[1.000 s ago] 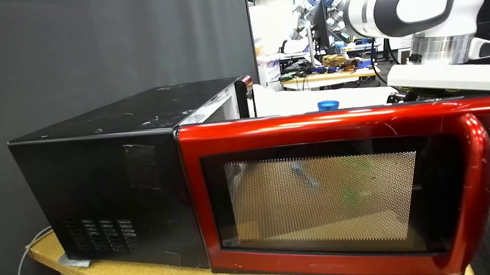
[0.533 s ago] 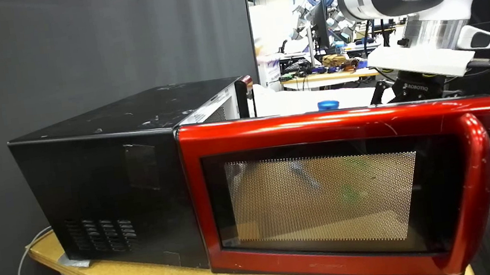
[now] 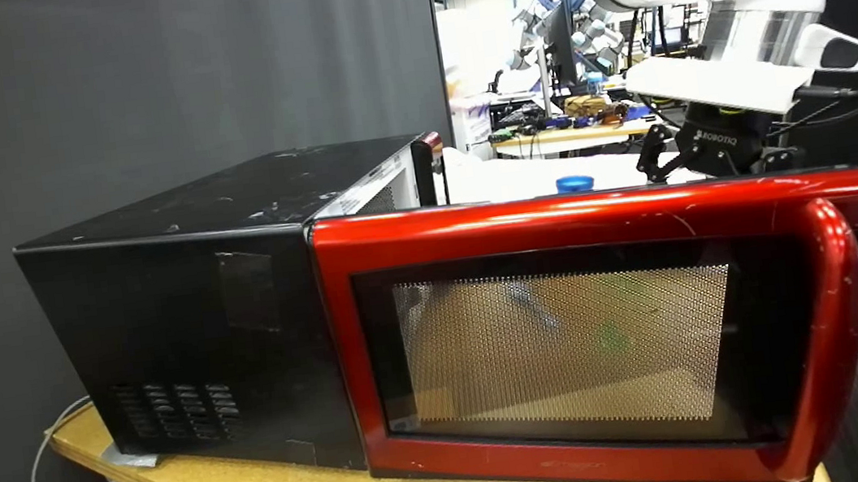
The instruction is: Put the gray dish in the microwave
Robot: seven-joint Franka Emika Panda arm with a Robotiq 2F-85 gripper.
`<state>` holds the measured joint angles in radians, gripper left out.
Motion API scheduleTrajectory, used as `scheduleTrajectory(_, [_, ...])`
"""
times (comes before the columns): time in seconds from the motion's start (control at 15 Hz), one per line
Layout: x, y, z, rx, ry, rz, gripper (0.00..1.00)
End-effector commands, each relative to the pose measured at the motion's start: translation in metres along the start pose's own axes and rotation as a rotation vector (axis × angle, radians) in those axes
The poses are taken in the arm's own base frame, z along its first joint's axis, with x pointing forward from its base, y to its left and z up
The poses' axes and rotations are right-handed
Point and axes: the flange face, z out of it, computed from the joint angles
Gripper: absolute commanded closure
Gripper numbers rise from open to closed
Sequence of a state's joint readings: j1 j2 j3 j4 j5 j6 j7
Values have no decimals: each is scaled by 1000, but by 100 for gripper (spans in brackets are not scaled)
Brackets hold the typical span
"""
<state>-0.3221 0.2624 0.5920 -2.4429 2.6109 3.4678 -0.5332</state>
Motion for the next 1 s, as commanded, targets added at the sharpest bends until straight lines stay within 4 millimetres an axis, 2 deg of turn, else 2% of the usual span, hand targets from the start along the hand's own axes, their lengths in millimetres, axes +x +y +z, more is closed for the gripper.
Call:
scheduleTrajectory(0.0, [-1, 0, 0, 1, -1, 0, 0])
scheduleTrajectory(0.2, [1, 0, 0, 0, 1, 4, 0])
scheduleTrajectory(0.4, [9, -6, 0, 7, -18, 226, 0])
scheduleTrajectory(0.73, [19, -13, -22, 57, -35, 514, 0])
scheduleTrajectory(0.93, [19, -7, -28, 67, -30, 532, 0])
